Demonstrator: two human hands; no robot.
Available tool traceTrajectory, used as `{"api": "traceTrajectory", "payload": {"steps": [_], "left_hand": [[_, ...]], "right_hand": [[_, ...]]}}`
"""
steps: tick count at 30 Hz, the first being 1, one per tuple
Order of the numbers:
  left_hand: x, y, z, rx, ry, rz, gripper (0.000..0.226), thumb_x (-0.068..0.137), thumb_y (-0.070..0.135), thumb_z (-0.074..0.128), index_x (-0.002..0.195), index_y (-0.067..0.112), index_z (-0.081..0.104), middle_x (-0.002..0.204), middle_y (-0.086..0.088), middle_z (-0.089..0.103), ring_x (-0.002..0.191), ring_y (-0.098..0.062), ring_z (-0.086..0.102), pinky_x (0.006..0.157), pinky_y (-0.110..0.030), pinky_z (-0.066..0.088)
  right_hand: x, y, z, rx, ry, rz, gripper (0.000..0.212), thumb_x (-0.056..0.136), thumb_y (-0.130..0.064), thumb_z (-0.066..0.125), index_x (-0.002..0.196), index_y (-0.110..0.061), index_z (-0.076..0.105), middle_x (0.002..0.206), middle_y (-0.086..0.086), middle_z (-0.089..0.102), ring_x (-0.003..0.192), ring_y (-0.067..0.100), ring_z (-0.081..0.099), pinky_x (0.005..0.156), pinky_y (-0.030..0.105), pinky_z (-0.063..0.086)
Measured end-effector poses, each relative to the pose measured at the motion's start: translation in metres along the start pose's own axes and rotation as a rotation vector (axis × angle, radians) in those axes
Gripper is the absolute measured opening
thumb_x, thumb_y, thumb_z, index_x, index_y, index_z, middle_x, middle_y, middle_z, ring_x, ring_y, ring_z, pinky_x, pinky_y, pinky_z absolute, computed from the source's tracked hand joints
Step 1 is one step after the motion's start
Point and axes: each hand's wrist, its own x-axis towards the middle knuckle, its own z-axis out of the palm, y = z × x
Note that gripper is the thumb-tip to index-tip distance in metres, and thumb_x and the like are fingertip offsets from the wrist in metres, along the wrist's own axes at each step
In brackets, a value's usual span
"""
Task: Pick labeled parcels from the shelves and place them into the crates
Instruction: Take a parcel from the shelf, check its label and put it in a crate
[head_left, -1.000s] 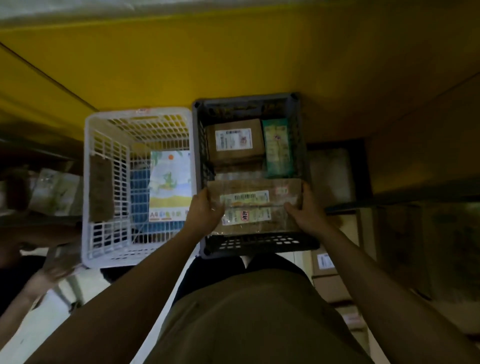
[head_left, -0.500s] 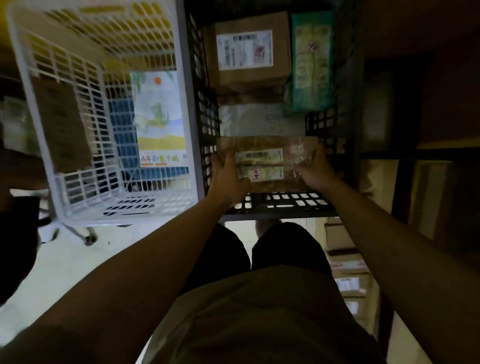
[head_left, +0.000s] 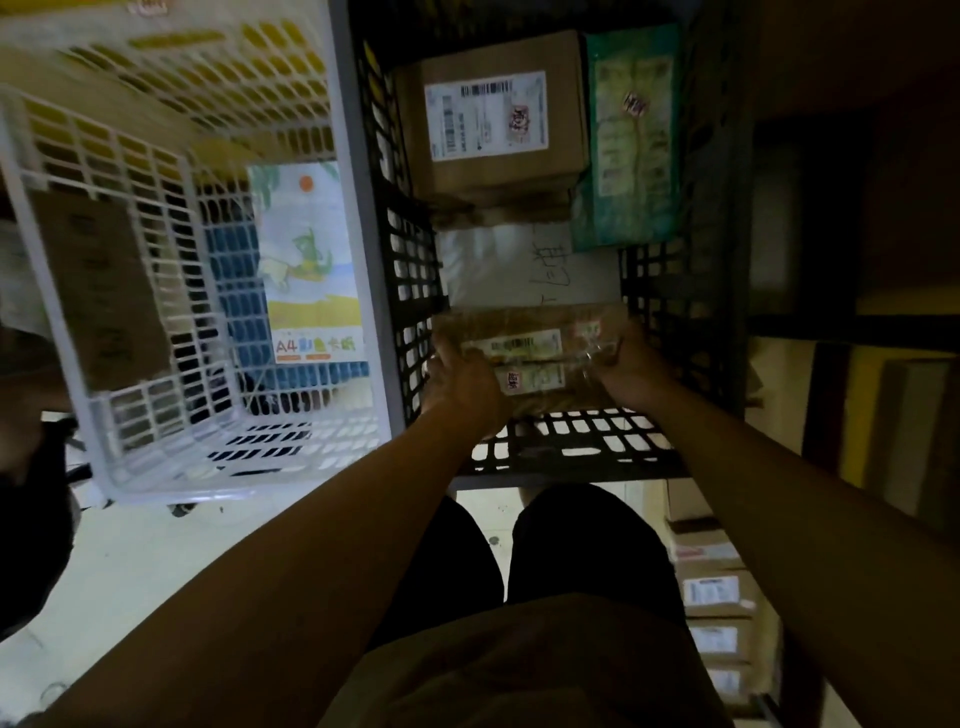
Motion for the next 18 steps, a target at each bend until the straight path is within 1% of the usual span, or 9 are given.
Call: {"api": "traceTrajectory", "payload": {"steps": [2, 3, 5, 6, 7, 9, 11, 14, 18], "left_hand": [[0.002, 0.002, -0.015, 0.013, -0.021, 0.070, 0.101, 0.065, 0.070, 0.066, 0.149, 0.023, 0.035, 0.151, -0.012, 0.027, 0.132, -0.036, 0.043, 0.102, -0.048, 0.051], [0.003, 0.003, -0.026, 0.014, -0.016, 0.105, 0.094, 0.066, 0.063, 0.062, 0.147, 0.021, 0.038, 0.146, -0.012, 0.035, 0.129, -0.035, 0.048, 0.099, -0.046, 0.053], [-0.001, 0.012, -0.053, 0.073, 0.000, 0.180, 0.075, 0.082, 0.041, 0.064, 0.147, 0.014, 0.039, 0.145, -0.015, 0.038, 0.130, -0.036, 0.048, 0.102, -0.046, 0.050], [-0.004, 0.016, -0.068, 0.107, 0.022, 0.219, 0.069, 0.089, 0.031, 0.063, 0.150, 0.011, 0.036, 0.148, -0.017, 0.037, 0.132, -0.037, 0.046, 0.104, -0.047, 0.048], [-0.008, 0.021, -0.082, 0.134, 0.059, 0.260, 0.067, 0.093, 0.024, 0.061, 0.152, 0.008, 0.033, 0.150, -0.018, 0.037, 0.133, -0.037, 0.046, 0.104, -0.046, 0.046], [-0.016, 0.030, -0.108, 0.177, 0.125, 0.335, 0.066, 0.095, 0.021, 0.059, 0.153, 0.007, 0.032, 0.151, -0.018, 0.038, 0.133, -0.036, 0.046, 0.103, -0.046, 0.046], [-0.026, 0.035, -0.128, 0.214, 0.148, 0.389, 0.066, 0.092, 0.020, 0.060, 0.152, 0.007, 0.034, 0.150, -0.017, 0.039, 0.134, -0.036, 0.045, 0.105, -0.047, 0.046], [-0.047, 0.038, -0.150, 0.266, 0.190, 0.431, 0.069, 0.087, 0.018, 0.063, 0.150, 0.009, 0.036, 0.150, -0.016, 0.040, 0.136, -0.035, 0.044, 0.107, -0.049, 0.046], [-0.077, 0.042, -0.185, 0.363, 0.289, 0.459, 0.067, 0.088, 0.020, 0.066, 0.147, 0.009, 0.038, 0.149, -0.017, 0.040, 0.133, -0.035, 0.045, 0.102, -0.046, 0.049]], "right_hand": [[-0.005, -0.009, -0.006, -0.024, 0.007, -0.026, 0.065, 0.093, -0.021, 0.069, 0.148, -0.018, 0.036, 0.127, 0.004, 0.058, 0.115, 0.026, 0.060, 0.088, 0.039, 0.055], [-0.009, -0.015, -0.010, -0.035, 0.020, -0.048, 0.066, 0.093, -0.018, 0.069, 0.149, -0.014, 0.034, 0.127, 0.008, 0.058, 0.116, 0.029, 0.061, 0.087, 0.039, 0.056], [-0.017, -0.030, -0.019, -0.061, 0.059, -0.086, 0.080, 0.092, -0.016, 0.071, 0.155, -0.011, 0.023, 0.138, 0.014, 0.053, 0.124, 0.033, 0.056, 0.096, 0.046, 0.053], [-0.022, -0.038, -0.025, -0.071, 0.071, -0.093, 0.084, 0.091, -0.017, 0.072, 0.157, -0.014, 0.020, 0.143, 0.014, 0.050, 0.128, 0.033, 0.054, 0.101, 0.049, 0.051], [-0.027, -0.047, -0.031, -0.067, 0.083, -0.117, 0.084, 0.090, -0.017, 0.073, 0.156, -0.017, 0.022, 0.145, 0.013, 0.048, 0.131, 0.032, 0.052, 0.103, 0.049, 0.049], [-0.039, -0.063, -0.045, -0.114, 0.094, -0.182, 0.080, 0.085, -0.020, 0.076, 0.151, -0.024, 0.032, 0.143, 0.008, 0.051, 0.130, 0.030, 0.053, 0.103, 0.048, 0.049], [-0.047, -0.075, -0.058, -0.177, 0.094, -0.240, 0.080, 0.083, -0.023, 0.078, 0.149, -0.026, 0.033, 0.142, 0.006, 0.051, 0.129, 0.030, 0.054, 0.102, 0.049, 0.050], [-0.068, -0.094, -0.080, -0.320, 0.117, -0.274, 0.083, 0.089, -0.020, 0.071, 0.156, -0.015, 0.022, 0.154, 0.014, 0.039, 0.137, 0.035, 0.045, 0.109, 0.047, 0.044], [-0.098, -0.114, -0.108, -0.394, 0.185, -0.362, 0.084, 0.093, -0.027, 0.068, 0.159, -0.009, 0.019, 0.158, 0.019, 0.033, 0.142, 0.038, 0.038, 0.115, 0.047, 0.038]]}}
